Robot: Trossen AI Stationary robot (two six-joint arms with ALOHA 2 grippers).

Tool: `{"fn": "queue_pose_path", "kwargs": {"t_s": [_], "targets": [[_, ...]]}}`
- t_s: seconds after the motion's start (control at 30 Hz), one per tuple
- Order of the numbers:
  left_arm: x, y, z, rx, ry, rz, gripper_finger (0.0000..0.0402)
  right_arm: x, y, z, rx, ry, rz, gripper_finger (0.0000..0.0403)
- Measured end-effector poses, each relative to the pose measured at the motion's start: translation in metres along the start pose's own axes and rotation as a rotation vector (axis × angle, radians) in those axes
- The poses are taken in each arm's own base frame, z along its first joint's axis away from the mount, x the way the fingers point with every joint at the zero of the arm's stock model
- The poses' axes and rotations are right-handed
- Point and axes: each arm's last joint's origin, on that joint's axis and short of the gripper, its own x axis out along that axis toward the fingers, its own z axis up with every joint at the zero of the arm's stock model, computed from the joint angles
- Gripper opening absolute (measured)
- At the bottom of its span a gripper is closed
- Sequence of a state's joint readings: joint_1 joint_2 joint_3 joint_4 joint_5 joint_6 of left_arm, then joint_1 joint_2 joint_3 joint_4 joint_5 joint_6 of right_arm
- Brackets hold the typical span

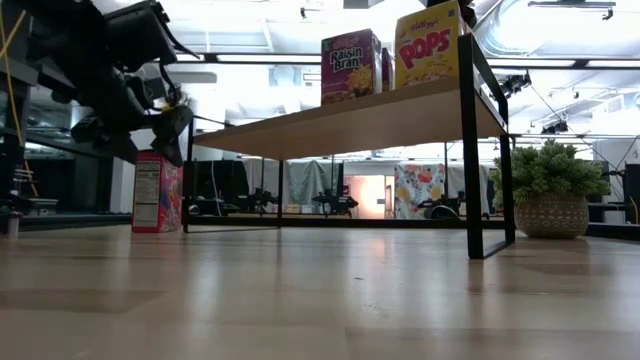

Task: Stack cereal on shelf
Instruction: Put the top red cereal box on the shelf

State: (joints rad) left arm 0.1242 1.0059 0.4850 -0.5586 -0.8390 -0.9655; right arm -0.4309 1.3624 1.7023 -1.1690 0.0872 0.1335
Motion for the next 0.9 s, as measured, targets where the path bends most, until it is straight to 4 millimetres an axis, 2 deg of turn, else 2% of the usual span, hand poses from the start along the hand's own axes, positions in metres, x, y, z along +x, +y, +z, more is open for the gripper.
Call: {"fn": "queue_pose_path", "kwargs": {"t_s": [0.23, 0.4, 0.9], "targets": [[0.0044, -0.0027, -0.0048, 0.004, 0.034, 0.014, 0.0322, 0.0, 0.0, 0.0001, 0.0, -0.001, 0.0, 0.0], [0.0064, -0.0041, -0.0066, -0.012, 0.04, 0.023, 0.0306, 0.0, 0.0, 0.0001, 0.0, -0.002, 0.0, 0.0], [0.0038, -0.0025, -0.0047, -0.006, 0.041, 0.007, 0.0186, 0.0, 0.0, 0.0001, -0.002, -0.001, 0.0, 0.0]]}}
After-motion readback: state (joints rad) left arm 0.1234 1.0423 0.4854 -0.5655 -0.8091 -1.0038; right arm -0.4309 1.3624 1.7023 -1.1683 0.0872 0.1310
